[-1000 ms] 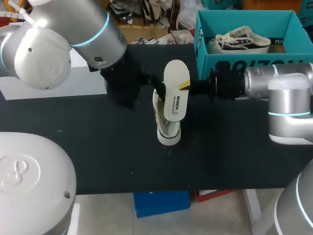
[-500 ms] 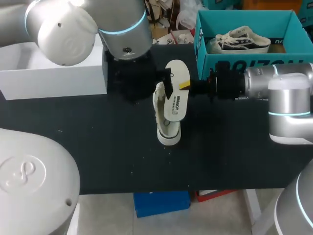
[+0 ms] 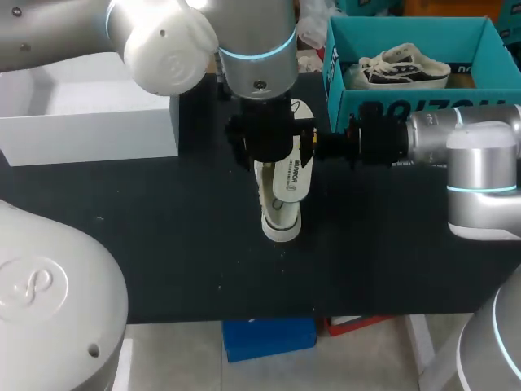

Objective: Take the shoe out of the shoebox, open the shoe tongue, remove and reinsert the insole, then place the shoe into the shoebox

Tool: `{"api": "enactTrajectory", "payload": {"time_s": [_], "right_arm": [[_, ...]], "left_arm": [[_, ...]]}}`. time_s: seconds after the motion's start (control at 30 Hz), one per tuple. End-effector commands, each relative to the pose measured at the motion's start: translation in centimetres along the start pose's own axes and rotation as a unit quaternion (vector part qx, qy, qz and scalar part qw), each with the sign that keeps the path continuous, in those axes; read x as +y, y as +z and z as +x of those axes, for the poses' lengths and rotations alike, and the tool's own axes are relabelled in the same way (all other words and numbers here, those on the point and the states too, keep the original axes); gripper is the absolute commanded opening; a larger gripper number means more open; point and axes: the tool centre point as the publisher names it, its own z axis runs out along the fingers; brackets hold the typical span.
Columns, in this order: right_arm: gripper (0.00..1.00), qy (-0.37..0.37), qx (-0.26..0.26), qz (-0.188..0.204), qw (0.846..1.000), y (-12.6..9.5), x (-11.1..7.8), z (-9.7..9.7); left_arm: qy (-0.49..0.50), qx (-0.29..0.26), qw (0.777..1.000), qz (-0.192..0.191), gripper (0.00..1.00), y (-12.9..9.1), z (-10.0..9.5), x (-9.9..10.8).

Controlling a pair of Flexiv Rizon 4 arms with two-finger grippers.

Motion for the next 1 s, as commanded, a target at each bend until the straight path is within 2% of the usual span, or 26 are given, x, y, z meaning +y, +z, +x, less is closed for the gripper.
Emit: {"api": "enactTrajectory", "payload": {"time_s": [0.03, 0.5, 0.73, 1.0], "right_arm": [[0.0, 0.0, -0.001, -0.002, 1.0, 0.1, 0.0, 0.0], [0.0, 0.0, -0.001, -0.002, 1.0, 0.1, 0.0, 0.0], [0.0, 0.0, -0.001, -0.002, 1.0, 0.1, 0.0, 0.0], [0.0, 0.0, -0.001, -0.002, 1.0, 0.1, 0.0, 0.0]], "left_arm": [[0.002, 0.041, 0.999, 0.002, 1.0, 0.4, -1.0, 0.7], [0.007, 0.04, 0.999, 0.003, 1.0, 0.1, -1.5, 2.3], [0.01, 0.046, 0.999, 0.0, 1.0, -0.4, -1.2, 4.3], [0.015, 0.043, 0.999, -0.006, 1.0, -0.7, -0.4, 7.6]]}}
